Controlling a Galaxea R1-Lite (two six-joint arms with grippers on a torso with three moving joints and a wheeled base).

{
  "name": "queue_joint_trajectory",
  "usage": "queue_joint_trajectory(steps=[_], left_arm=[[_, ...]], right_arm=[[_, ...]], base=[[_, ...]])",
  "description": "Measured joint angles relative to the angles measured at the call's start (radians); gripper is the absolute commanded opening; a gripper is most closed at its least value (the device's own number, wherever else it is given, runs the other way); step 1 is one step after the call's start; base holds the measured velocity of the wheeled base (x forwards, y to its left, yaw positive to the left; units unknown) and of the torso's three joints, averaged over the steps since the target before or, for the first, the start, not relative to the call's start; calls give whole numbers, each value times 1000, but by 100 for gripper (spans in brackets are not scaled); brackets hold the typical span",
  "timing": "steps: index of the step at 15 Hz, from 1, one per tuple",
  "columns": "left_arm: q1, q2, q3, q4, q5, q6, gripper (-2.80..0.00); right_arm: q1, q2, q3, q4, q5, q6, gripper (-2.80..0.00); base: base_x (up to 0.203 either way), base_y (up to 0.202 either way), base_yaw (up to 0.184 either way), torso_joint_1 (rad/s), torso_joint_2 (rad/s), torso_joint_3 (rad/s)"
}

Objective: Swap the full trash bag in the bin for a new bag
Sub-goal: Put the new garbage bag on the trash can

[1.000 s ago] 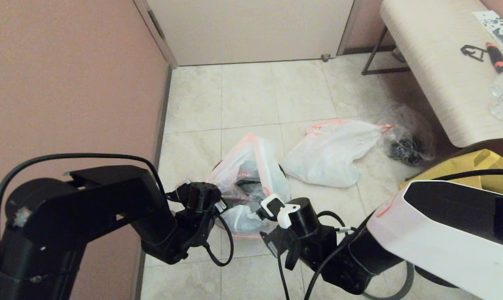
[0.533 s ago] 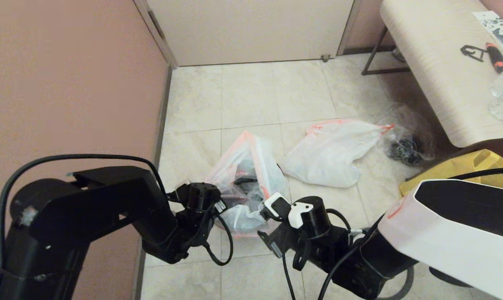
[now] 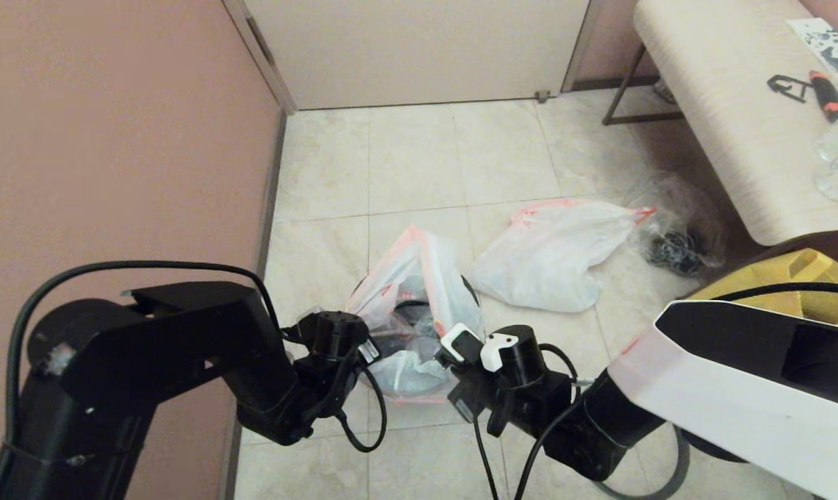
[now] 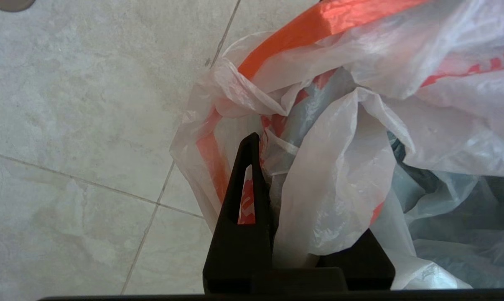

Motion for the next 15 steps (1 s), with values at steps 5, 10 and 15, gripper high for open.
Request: queue_joint_trajectory(steps=[5,10,15], left_arm=[[1,0,9,-26,-24,0,-280],[1,-14,60,-76,-102,0,-280],[2,-17,64,-78,-106,-1,-280]], right_arm=[[12,-21,38,1,4,-2,-280],[27,-68,57,39,63,-9,-280],[49,-133,12,130,108,14,-280]], base=[[0,0,0,0,0,0],[0,0,0,0,0,0],[0,0,0,0,0,0]])
